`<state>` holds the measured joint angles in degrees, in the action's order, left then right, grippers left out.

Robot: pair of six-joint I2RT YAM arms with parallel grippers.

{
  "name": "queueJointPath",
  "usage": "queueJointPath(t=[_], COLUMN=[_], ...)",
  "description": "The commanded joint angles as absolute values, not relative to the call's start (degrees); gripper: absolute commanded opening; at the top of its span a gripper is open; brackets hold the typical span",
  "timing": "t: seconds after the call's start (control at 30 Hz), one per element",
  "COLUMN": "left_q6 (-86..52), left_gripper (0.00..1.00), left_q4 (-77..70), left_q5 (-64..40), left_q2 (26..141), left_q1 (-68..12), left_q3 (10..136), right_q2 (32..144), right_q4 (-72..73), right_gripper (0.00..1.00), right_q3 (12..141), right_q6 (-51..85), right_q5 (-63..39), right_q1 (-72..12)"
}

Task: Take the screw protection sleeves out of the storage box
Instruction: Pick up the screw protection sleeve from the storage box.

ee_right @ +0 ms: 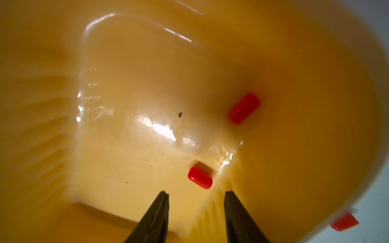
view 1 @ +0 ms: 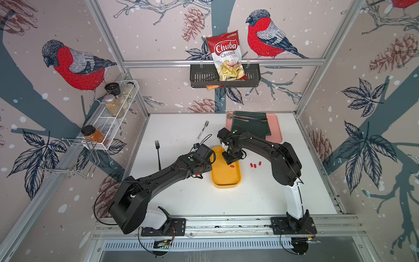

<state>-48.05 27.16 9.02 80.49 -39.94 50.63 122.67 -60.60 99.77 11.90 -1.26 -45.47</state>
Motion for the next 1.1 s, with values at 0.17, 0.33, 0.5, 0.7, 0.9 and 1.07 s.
queueJointPath(t=[0.17, 0.33, 0.5, 0.7, 0.9, 1.07], left_q6=[-48.58, -48.60, -48.35, -48.16, -48.00, -47.81], left_gripper=[0.34, 0.34, 0.34, 0.33, 0.33, 0.33], left_q4=[25.76, 25.57, 25.58, 25.88, 26.13, 26.11], left_q5=[9.11, 9.02, 9.11, 9.32, 9.62, 9.49], left_q2=[80.07, 80.33, 80.42, 80.33, 80.42, 80.68], left_q1=[-39.88, -39.90, -39.86, -39.90, -39.81, -39.81], left_q3=[50.05, 50.01, 50.18, 50.45, 50.54, 50.88], right_q2=[124.73, 125.52, 126.47, 127.25, 127.95, 127.48], right_q4=[-62.22, -62.46, -62.47, -62.33, -61.94, -61.70], right_gripper=[0.46, 0.44, 0.39, 0.26, 0.11, 0.02], right_q3=[99.81, 99.40, 99.67, 99.15, 98.96, 100.09], right_q6=[11.99, 12.31, 12.66, 13.53, 14.30, 15.14], right_q5=[0.61, 1.25, 1.49, 1.25, 2.23, 2.06], right_q1=[-46.66, -46.71, -46.76, -46.74, -46.56, -45.97])
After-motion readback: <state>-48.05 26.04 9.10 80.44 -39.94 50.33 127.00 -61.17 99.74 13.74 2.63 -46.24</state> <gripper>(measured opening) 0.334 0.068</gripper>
